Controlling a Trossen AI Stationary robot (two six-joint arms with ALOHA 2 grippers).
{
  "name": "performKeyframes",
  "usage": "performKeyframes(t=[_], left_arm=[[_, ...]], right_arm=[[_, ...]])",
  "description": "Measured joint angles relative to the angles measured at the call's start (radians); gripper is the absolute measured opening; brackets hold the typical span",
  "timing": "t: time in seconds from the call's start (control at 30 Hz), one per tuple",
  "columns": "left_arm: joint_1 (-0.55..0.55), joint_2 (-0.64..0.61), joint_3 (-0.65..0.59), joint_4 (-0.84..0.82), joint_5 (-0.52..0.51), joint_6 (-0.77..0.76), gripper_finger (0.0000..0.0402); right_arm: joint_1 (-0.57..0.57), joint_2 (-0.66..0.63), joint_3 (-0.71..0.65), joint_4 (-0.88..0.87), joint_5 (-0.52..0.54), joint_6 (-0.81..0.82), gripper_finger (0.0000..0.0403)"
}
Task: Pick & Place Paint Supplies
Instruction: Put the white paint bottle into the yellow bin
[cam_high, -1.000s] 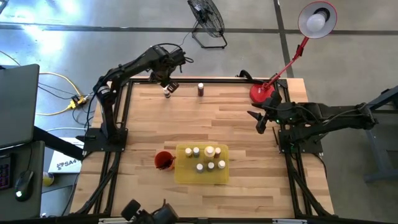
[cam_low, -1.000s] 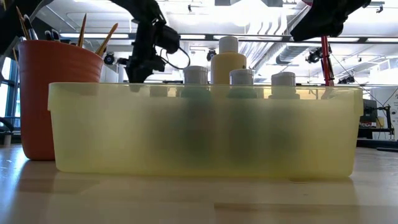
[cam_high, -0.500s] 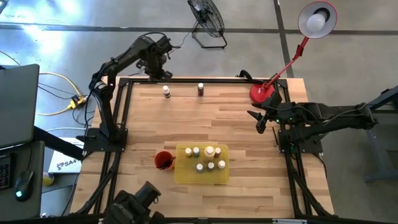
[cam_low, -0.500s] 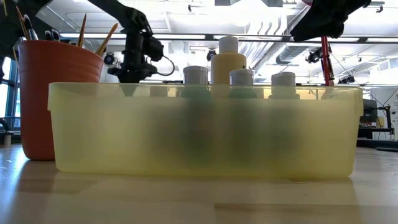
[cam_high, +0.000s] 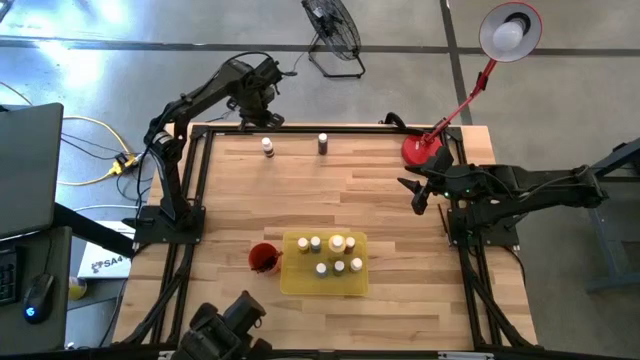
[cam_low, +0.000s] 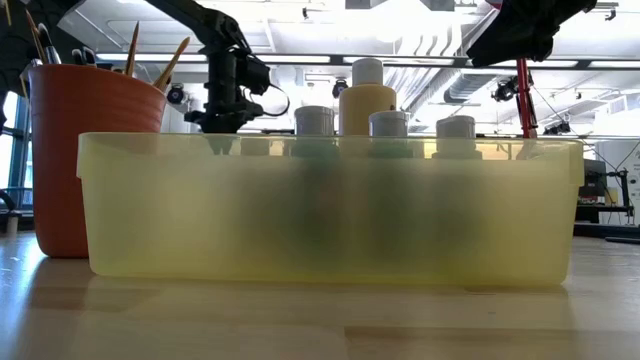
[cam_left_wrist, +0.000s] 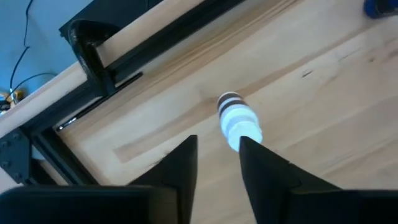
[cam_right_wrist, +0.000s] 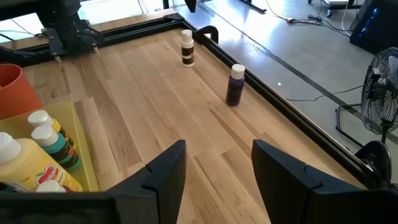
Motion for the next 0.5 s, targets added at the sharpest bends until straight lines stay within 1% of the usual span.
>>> performKeyframes(t=[0.17,0.27,0.33,0.5], left_arm=[[0.002,0.0,0.0,-0.022,0.0,-0.021,0.0188],[0.001,0.0,0.0,-0.019,0.002,-0.044,0.0221],[-0.006,0.0,0.0,-0.005,0.003,-0.053,0.0231],[-0.026,0.0,0.0,0.022,0.003,-0.054,0.0234]], right_arm=[[0.0,0.0,0.0,-0.002,0.0,0.0,0.0174],[0.0,0.0,0.0,-0.009,0.001,0.0,0.0174],[0.0,0.0,0.0,-0.013,0.003,0.0,0.0174],[0.0,0.0,0.0,-0.016,0.003,0.0,0.0174]])
